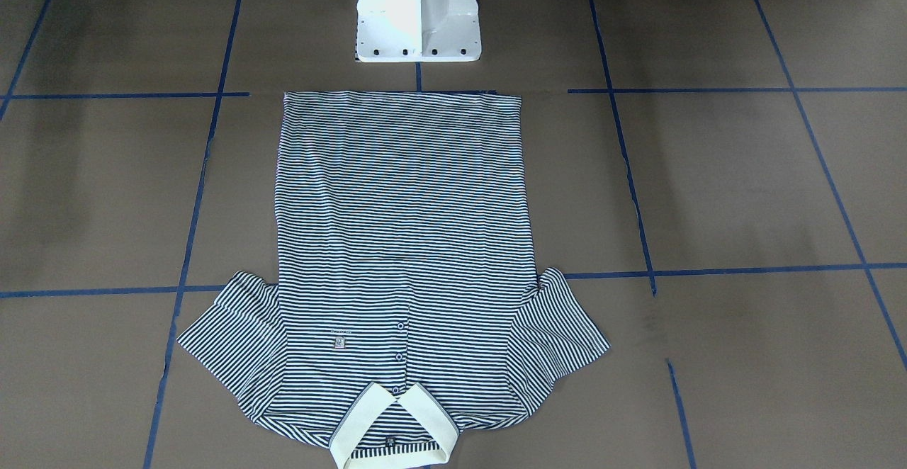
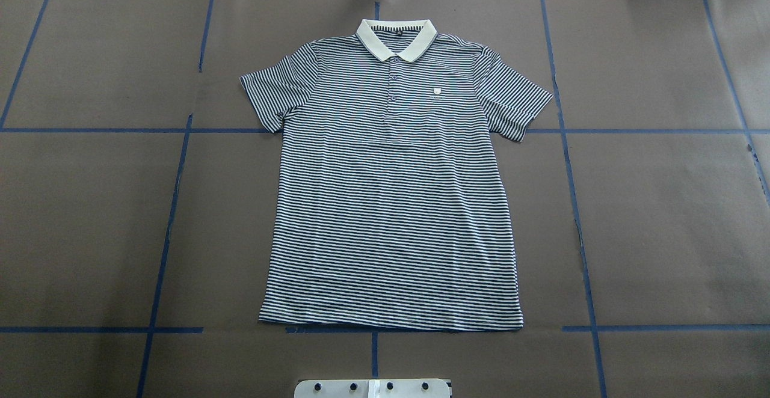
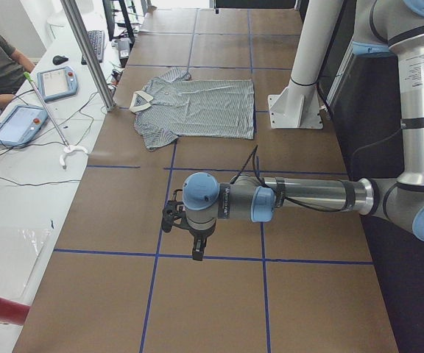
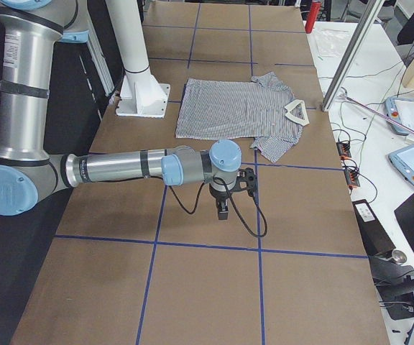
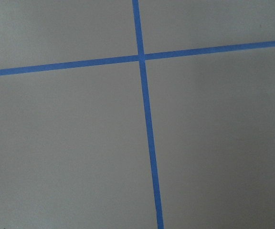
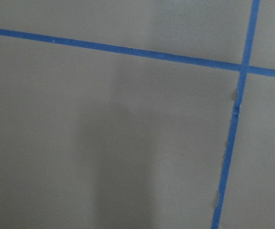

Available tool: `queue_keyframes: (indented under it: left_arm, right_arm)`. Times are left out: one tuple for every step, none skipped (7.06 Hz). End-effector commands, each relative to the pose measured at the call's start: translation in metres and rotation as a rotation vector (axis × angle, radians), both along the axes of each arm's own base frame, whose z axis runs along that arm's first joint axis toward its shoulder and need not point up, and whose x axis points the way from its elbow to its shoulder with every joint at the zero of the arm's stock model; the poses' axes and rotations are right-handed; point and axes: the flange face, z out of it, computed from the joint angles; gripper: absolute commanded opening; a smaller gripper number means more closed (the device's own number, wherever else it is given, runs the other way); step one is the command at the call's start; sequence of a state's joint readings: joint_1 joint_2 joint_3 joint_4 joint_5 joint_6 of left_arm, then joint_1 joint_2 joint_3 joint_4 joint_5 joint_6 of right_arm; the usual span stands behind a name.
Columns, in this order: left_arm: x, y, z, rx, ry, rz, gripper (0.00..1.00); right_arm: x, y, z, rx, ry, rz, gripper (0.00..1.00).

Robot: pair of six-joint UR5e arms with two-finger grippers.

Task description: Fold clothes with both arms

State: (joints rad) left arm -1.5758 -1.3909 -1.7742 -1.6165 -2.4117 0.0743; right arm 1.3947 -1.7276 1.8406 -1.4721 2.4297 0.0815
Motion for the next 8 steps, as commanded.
queue_keyframes:
  left_arm:
    - [0.002, 0.000, -0.021, 0.043, 0.024, 0.004, 1.00]
    - [0.002, -0.002, -0.042, 0.100, 0.027, 0.004, 1.00]
    - [0.006, -0.001, -0.058, 0.128, 0.078, 0.012, 1.00]
    - [0.007, 0.000, -0.062, 0.134, 0.105, 0.018, 1.00]
    - [0.007, 0.000, -0.060, 0.138, 0.105, 0.019, 1.00]
    - [0.008, 0.000, -0.057, 0.128, 0.107, 0.017, 1.00]
    - [0.008, 0.000, -0.054, 0.126, 0.107, 0.018, 1.00]
    - [0.007, 0.000, -0.053, 0.126, 0.105, 0.019, 1.00]
  right_arm:
    - [-0.050, -0.042, -0.013, 0.022, -0.050, 0.016, 1.00]
    - [-0.098, -0.077, -0.029, -0.012, -0.067, 0.034, 1.00]
    - [-0.136, -0.113, -0.043, -0.021, -0.101, 0.060, 1.00]
    - [-0.190, -0.141, -0.063, -0.036, -0.134, 0.094, 0.99]
    - [-0.233, -0.168, -0.095, -0.099, -0.147, 0.197, 0.96]
    - [-0.276, -0.185, -0.126, -0.164, -0.137, 0.298, 0.92]
    - [-0.305, -0.192, -0.138, -0.185, -0.114, 0.372, 0.87]
    - [-0.328, -0.196, -0.141, -0.212, -0.098, 0.406, 0.82]
